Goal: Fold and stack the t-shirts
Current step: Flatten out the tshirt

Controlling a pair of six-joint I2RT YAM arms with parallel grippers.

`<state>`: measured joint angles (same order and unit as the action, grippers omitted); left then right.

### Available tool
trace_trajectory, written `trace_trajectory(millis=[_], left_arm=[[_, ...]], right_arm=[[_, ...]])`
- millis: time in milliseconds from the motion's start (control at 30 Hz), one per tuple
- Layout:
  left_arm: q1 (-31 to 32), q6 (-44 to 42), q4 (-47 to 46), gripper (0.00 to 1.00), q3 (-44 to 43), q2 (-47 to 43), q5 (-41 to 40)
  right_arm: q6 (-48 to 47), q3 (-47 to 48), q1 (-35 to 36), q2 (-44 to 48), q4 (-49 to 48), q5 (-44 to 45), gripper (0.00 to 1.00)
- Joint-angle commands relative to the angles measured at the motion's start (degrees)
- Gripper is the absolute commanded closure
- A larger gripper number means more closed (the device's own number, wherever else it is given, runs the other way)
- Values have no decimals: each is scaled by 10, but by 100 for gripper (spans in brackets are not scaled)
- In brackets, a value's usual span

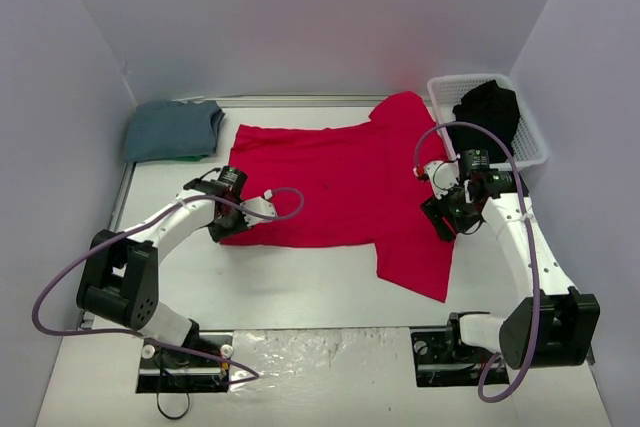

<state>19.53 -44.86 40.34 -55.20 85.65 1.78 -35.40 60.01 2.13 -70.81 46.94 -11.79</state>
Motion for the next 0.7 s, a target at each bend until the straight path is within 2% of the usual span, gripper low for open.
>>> trace_trajectory(millis=[0, 667], left_arm=[[2, -8, 30, 77, -19, -14, 9], [29, -1, 6, 74, -22, 45, 9]], right_arm=[[-1, -9, -5, 14, 21, 2, 41], [-3, -19, -12, 18, 22, -2, 38]])
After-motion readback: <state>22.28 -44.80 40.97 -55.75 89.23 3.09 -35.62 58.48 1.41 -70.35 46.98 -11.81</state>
